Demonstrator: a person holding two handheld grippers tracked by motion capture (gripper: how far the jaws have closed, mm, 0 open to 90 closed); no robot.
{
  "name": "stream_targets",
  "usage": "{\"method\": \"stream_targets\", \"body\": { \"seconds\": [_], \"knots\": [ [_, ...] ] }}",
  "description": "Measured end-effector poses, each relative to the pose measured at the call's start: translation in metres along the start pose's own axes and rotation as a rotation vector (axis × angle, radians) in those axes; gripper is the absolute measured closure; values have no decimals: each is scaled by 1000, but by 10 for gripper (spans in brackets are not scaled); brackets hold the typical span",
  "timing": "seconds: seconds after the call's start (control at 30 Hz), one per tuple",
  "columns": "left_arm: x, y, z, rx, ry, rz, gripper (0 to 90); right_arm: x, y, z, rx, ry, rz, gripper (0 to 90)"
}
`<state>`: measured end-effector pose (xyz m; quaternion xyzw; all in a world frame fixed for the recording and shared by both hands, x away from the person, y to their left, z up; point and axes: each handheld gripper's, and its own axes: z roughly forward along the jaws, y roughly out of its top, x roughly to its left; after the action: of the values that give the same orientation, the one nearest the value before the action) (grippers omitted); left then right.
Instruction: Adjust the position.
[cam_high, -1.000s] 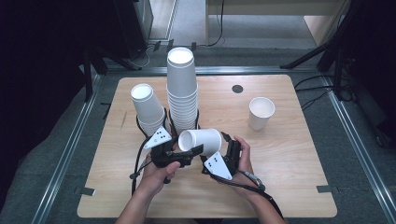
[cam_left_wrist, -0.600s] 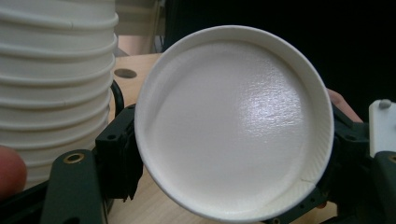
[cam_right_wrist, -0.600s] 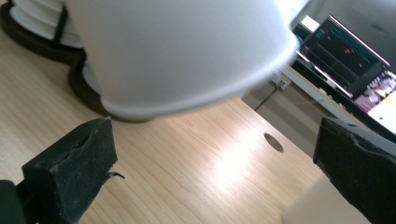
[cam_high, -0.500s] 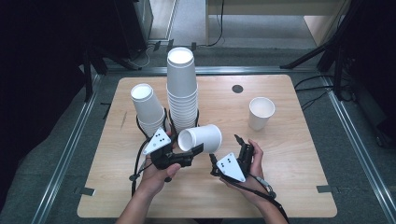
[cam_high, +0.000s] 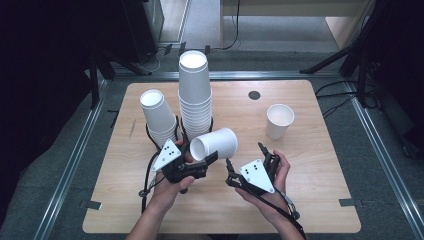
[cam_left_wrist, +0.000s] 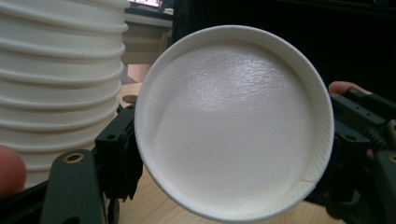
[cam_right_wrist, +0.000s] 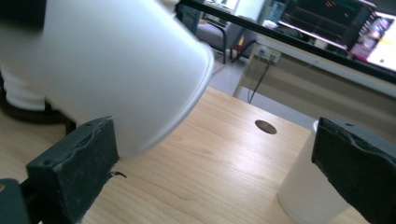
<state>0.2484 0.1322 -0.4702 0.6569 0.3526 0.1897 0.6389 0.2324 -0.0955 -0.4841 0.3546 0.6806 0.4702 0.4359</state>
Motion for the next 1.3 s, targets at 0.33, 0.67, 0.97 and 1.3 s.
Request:
{"method": "stream_targets", "body": {
  "seconds": [0.33,0.67,0.97,1.3],
  "knots": [
    [-3,-4,2,-51,22,-8,237,1,19,-7,38,37,333,12],
    [-5,-13,7,-99,35,-22,237,-9,23,-7,101,108,724,69],
    [-9,-19,10,-109,35,-14,236,-18,24,-2,125,202,1069,0],
    [-11,-22,12,-122,39,1,237,-22,11,8,239,250,1511,0]
  ]
}}
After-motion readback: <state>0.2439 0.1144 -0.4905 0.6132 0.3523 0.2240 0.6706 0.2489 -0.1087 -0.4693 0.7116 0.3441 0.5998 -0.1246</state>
